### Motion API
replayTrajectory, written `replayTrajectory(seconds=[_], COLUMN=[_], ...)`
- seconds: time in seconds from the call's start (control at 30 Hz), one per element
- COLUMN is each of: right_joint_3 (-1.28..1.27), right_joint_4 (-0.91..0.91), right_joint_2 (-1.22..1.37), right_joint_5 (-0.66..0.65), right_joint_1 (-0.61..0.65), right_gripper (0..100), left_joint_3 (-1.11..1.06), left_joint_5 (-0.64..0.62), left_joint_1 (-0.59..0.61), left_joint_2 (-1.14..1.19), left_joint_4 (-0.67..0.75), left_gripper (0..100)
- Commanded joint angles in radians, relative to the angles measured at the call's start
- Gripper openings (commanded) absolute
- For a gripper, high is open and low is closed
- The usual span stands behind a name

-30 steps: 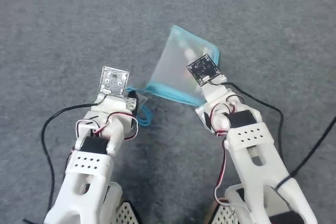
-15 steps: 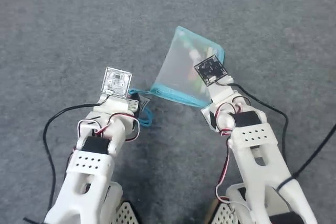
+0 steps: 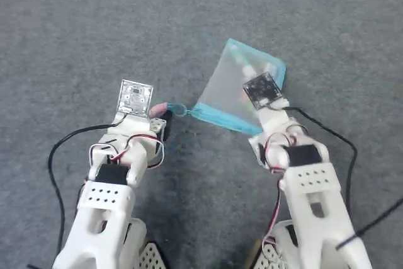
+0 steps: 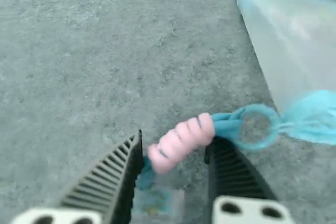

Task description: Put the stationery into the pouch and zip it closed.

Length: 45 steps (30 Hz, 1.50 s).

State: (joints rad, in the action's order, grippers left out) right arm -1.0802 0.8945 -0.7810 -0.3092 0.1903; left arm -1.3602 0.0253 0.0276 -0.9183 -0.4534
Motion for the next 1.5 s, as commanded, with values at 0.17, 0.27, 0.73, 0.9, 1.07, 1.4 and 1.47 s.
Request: replayTrajectory(seconds=[0.17, 0.27, 0.73, 0.9, 1.07, 1.4, 1.47], right_joint_3=[-0.097, -0.120, -0.193, -0.255, -0.342, -0.545, -0.557], right_joint_4=[0.025, 0.024, 0.001, -0.005, 0.002, -0.001, 0.001], right_joint_2=[-0.257, -0.314, -0.461, -0.588, -0.753, -1.036, -1.021], right_joint_5=[0.011, 0.011, 0.012, 0.012, 0.012, 0.011, 0.011], right_joint_1=[0.044, 0.039, 0.039, 0.038, 0.036, -0.168, -0.177], right_gripper=[23.0, 23.0, 22.7, 22.7, 22.7, 22.7, 22.7], left_joint_3=[0.039, 0.038, -0.025, -0.168, -0.294, -0.329, -0.329], left_joint_5=[0.005, 0.028, -0.026, -0.025, -0.023, -0.023, -0.023], left_joint_1=[0.006, -0.038, -0.054, -0.049, -0.049, 0.026, 0.075], left_joint_2=[-0.009, -0.009, -0.195, -0.491, -0.776, -0.842, -0.827], left_joint_4=[0.002, -0.008, -0.021, -0.021, -0.021, -0.112, -0.149], left_gripper=[18, 20, 26, 25, 25, 19, 19])
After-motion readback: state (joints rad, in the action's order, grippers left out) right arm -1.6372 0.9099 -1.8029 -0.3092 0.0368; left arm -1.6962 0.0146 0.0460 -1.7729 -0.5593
